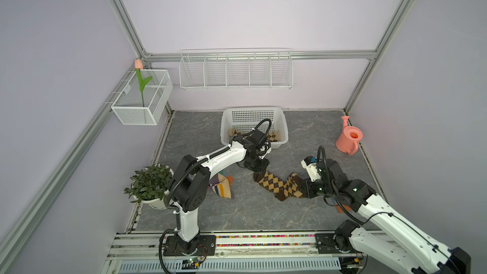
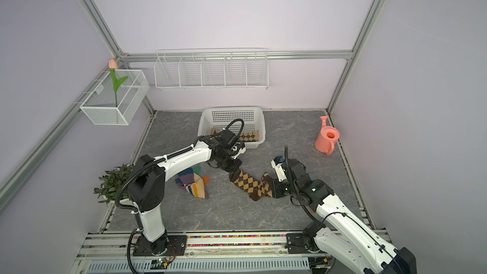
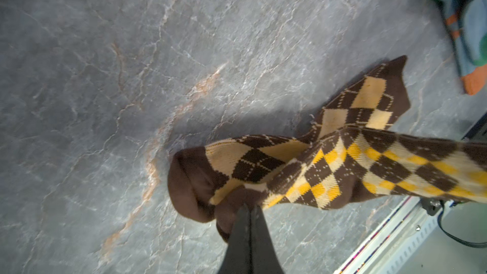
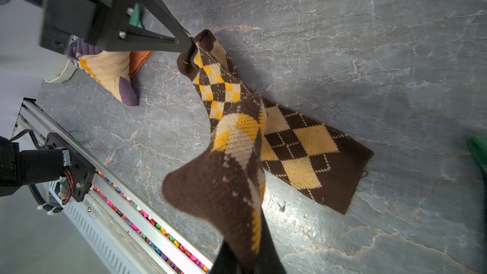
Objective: Place the socks together as a pair
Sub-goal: Place the sock in the sock.
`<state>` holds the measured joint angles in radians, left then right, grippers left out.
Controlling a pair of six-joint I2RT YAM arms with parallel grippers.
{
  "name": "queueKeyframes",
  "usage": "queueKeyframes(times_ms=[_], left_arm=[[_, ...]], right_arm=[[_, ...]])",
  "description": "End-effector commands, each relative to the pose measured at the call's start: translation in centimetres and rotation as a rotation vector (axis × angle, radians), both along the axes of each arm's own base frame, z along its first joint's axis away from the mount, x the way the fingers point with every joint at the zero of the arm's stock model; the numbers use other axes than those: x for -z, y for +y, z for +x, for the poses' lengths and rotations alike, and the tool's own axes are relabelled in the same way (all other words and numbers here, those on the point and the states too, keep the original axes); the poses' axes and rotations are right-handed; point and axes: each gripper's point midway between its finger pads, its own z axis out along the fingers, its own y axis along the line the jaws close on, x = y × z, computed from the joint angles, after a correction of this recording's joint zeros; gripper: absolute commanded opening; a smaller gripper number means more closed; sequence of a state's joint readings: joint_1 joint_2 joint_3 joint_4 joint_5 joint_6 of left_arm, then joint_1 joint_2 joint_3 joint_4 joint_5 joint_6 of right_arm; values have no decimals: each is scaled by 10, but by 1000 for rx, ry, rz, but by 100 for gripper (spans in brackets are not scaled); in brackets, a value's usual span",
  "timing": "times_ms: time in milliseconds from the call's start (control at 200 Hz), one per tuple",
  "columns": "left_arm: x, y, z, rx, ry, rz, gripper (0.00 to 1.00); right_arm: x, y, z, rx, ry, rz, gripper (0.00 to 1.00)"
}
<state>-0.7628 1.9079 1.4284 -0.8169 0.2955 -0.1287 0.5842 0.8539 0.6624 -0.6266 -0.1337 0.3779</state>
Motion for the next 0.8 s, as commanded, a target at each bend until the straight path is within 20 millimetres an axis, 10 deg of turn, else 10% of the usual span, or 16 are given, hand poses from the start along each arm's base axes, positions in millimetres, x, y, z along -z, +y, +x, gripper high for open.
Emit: queueKeyframes(times_ms=[0,305,560,795], left_arm=[[9,10,5,-11,12,36,0],[-20,23,16,-51,-36,33,0],[1,38,24,-95,-22,94,0],[-6,50,37,-150,-103,136,26]], right_arm=[[6,4,4,-4,3,25,7],[1,8,4,-18,12,41,7],[1,14,9,-40,19,39,7],[17,13,13,-31,38,24,8]])
